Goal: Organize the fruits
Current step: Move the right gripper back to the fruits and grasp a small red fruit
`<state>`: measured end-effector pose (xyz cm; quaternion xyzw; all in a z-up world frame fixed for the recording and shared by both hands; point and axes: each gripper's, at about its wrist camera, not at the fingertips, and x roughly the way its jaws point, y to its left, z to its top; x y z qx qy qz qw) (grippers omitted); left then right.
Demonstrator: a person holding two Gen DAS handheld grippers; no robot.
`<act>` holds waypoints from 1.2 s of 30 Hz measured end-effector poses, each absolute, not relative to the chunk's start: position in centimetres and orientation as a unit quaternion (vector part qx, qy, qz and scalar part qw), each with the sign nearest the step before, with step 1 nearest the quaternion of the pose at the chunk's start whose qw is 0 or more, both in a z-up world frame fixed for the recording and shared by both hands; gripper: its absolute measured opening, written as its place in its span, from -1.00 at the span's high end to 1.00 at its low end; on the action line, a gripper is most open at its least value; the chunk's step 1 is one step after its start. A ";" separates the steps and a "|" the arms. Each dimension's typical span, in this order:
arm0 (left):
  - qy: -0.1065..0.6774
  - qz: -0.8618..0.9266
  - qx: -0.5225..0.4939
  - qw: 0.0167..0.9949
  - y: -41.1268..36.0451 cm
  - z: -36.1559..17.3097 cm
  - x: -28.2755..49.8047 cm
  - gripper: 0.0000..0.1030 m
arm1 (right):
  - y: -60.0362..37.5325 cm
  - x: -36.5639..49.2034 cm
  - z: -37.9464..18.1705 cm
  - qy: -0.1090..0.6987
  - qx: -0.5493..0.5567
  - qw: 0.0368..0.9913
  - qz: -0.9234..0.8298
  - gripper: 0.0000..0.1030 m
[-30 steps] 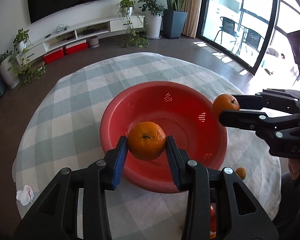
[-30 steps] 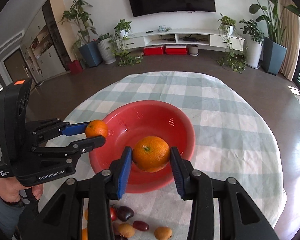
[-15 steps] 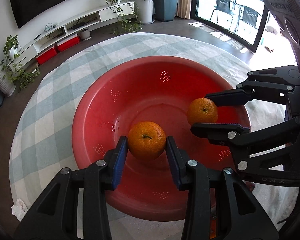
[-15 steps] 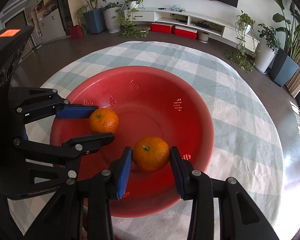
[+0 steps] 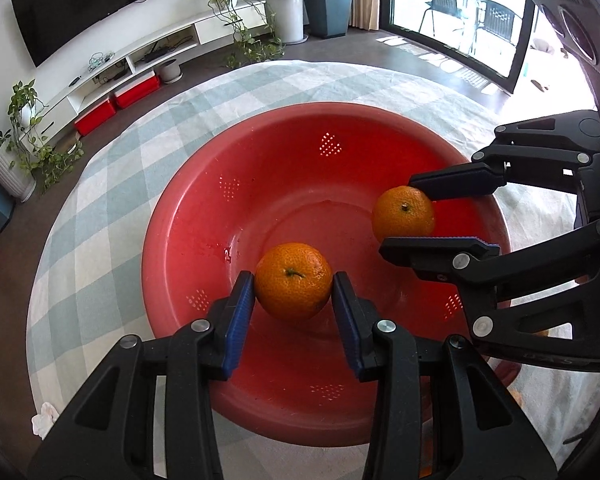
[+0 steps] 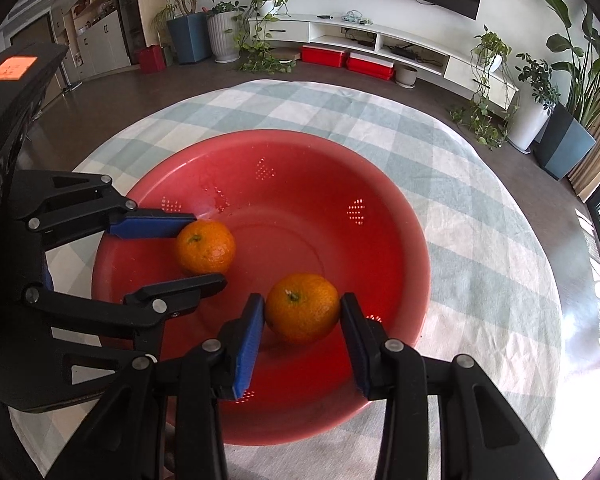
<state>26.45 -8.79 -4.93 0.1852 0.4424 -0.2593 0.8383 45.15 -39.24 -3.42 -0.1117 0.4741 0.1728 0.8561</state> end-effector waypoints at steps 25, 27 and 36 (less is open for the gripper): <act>0.369 -0.256 0.111 0.887 -3.1 1.5 15.2 -0.69 | -44.4 34.0 2.8 0.383 0.031 0.909 0.161 -0.46; 0.375 -0.260 0.102 0.884 -2.4 1.1 12.8 -0.69 | -44.8 31.6 2.9 0.373 0.040 0.914 0.155 -0.49; 0.397 -0.272 0.033 0.876 1.5 -2.2 4.5 -0.92 | -42.0 22.9 -1.0 0.406 0.056 0.898 0.161 -0.55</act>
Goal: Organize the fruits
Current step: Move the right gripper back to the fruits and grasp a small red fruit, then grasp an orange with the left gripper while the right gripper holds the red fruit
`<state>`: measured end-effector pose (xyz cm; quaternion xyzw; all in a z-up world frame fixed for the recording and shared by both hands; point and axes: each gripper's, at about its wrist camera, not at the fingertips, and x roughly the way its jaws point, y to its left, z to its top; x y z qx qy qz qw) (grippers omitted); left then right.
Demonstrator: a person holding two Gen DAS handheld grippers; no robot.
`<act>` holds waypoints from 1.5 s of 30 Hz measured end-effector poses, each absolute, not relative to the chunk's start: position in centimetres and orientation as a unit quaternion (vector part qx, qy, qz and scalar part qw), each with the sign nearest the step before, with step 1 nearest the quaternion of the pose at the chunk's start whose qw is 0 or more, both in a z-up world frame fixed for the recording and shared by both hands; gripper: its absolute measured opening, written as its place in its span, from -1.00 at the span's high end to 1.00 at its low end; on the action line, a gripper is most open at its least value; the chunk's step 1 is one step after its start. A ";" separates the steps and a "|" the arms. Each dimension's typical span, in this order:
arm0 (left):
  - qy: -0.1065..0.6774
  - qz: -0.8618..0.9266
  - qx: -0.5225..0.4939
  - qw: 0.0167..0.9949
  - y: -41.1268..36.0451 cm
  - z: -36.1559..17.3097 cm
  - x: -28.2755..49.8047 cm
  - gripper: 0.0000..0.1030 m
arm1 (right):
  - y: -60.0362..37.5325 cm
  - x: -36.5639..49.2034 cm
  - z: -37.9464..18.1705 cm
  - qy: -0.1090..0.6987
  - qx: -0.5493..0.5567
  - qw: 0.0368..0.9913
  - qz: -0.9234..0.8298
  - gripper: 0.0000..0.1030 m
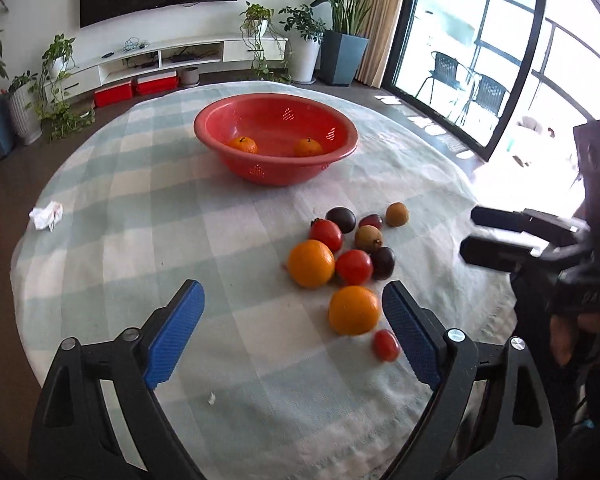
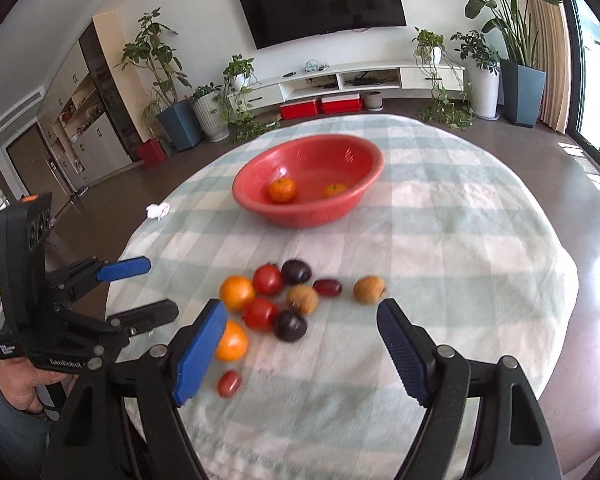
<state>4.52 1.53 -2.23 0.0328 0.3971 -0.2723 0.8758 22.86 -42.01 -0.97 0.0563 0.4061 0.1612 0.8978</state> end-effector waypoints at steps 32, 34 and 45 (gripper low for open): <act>0.374 -0.216 0.030 0.902 6.5 -2.4 0.0 -1.00 | -33.8 21.2 -6.7 0.479 -0.044 0.866 0.139 0.36; 0.373 -0.216 0.034 0.902 6.4 -2.5 0.0 -1.00 | -33.6 21.3 -6.7 0.477 -0.052 0.867 0.138 0.36; 0.375 -0.232 0.066 0.895 4.4 -2.5 0.4 -1.00 | -34.6 21.0 -6.4 0.480 -0.032 0.864 0.150 0.55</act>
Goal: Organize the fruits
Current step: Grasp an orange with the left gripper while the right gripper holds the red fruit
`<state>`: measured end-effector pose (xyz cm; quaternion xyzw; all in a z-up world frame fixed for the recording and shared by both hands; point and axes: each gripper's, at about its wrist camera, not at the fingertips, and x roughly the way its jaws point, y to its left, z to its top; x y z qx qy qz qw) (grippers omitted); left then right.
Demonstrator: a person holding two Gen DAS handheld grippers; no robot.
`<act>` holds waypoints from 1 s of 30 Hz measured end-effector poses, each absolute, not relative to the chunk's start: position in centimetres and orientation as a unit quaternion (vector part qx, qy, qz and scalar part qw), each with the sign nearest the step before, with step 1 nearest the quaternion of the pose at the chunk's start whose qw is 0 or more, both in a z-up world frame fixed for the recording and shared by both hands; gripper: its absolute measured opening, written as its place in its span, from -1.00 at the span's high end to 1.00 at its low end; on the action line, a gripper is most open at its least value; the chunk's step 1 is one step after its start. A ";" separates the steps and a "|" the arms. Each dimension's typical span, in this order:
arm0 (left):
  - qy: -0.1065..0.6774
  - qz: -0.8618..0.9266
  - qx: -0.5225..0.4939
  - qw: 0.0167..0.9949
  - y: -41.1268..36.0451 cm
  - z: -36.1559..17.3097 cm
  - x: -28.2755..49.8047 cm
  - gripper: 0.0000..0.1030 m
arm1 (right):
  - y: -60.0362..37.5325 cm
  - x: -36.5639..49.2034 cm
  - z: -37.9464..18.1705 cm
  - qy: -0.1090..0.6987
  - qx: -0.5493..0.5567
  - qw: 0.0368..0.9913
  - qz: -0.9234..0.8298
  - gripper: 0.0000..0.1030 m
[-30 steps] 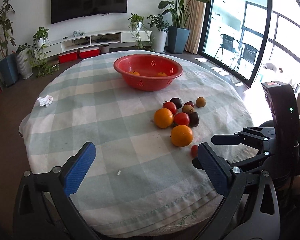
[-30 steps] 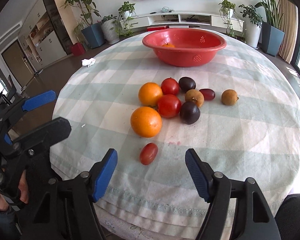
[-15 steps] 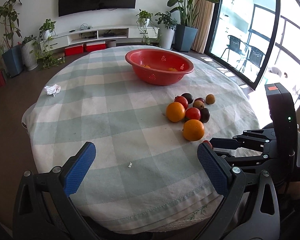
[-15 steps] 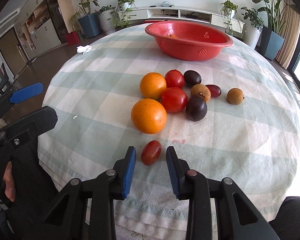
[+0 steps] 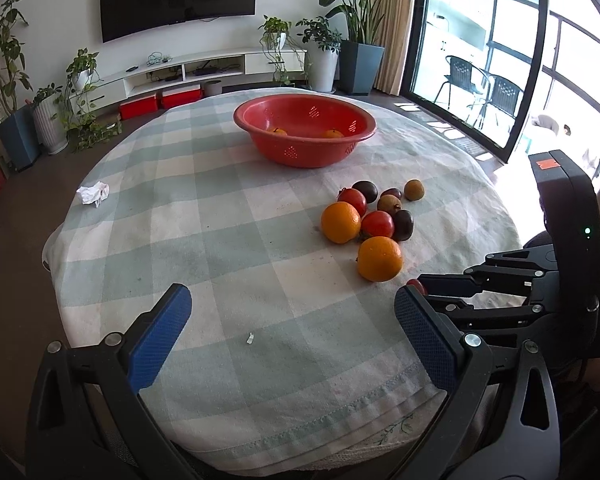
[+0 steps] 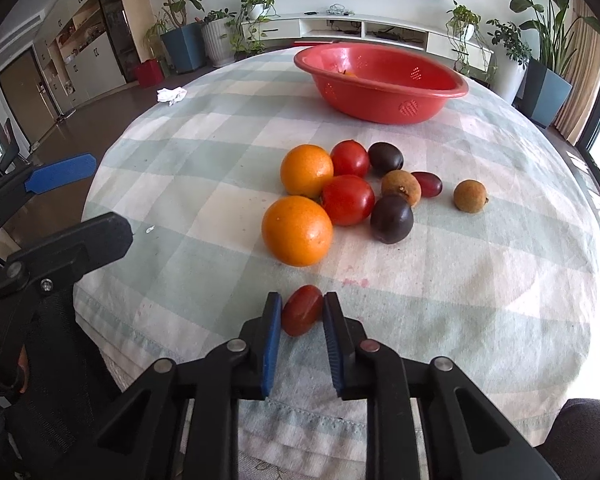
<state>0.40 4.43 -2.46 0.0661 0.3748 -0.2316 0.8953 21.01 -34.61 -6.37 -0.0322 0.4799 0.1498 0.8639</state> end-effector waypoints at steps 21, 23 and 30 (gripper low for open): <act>0.450 -0.270 0.089 0.847 -5.2 -7.3 5.2 -0.30 | -42.4 21.3 -3.5 0.448 0.034 0.887 0.105 0.55; 0.455 -0.264 0.091 0.846 -5.4 -7.9 5.6 -0.22 | -42.5 21.4 -3.6 0.448 0.037 0.887 0.106 0.55; 0.452 -0.273 0.086 0.845 -5.8 -8.3 6.2 0.27 | -42.6 21.4 -3.9 0.448 0.040 0.886 0.109 0.55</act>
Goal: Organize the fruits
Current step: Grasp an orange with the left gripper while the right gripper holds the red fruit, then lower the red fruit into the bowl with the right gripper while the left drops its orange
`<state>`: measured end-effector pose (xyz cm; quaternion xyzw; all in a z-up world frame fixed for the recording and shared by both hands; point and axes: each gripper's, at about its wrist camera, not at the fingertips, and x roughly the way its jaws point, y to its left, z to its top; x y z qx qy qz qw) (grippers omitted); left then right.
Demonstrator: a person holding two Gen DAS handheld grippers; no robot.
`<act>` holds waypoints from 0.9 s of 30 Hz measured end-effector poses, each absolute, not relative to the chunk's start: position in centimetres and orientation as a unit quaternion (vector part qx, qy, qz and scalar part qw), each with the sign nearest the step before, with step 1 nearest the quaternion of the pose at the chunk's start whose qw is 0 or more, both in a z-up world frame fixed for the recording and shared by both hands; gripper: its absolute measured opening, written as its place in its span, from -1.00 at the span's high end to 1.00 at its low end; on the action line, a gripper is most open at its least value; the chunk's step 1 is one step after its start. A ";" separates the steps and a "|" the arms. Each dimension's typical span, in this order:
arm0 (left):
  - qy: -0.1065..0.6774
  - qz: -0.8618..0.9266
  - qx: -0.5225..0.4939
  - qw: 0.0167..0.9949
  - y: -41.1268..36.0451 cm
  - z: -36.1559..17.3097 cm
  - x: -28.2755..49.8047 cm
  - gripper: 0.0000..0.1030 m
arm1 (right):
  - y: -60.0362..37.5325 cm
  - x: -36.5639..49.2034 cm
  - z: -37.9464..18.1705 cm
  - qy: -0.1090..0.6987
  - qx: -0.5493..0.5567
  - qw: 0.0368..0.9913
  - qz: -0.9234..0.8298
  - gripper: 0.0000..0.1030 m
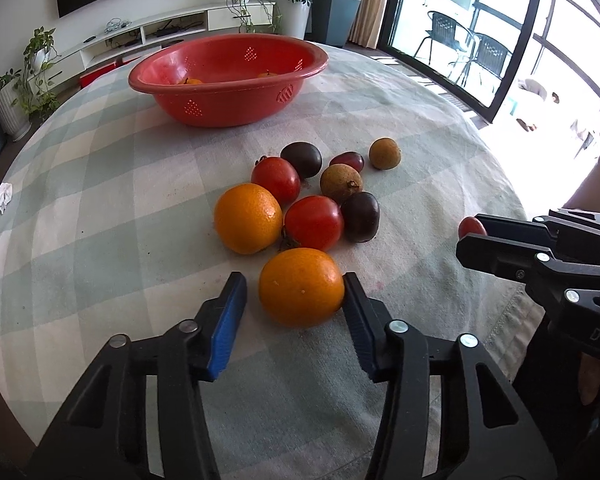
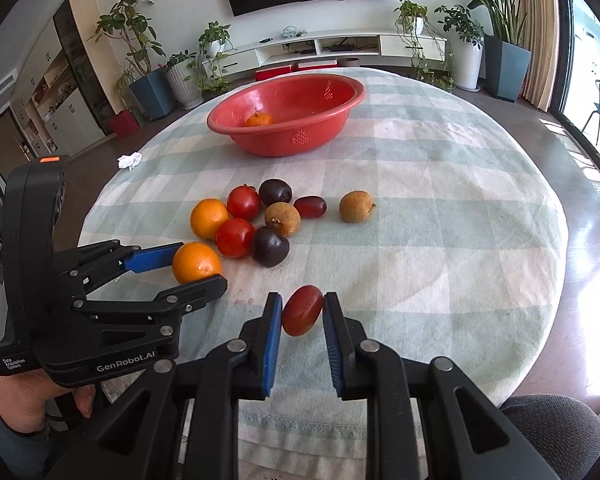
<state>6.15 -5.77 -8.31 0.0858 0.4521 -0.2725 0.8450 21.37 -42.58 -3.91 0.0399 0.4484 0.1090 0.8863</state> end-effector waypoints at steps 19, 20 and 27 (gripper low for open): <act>0.414 -0.273 0.040 0.867 -0.3 -3.7 6.3 0.27 | -44.4 22.2 -3.1 0.442 0.059 0.889 0.106 0.55; 0.409 -0.272 0.042 0.870 0.0 -3.0 6.8 0.27 | -44.8 22.5 -2.8 0.440 0.061 0.890 0.104 0.55; 0.373 -0.266 0.074 0.886 -0.8 1.5 12.0 0.27 | -47.3 26.7 1.6 0.392 0.066 0.912 0.103 0.55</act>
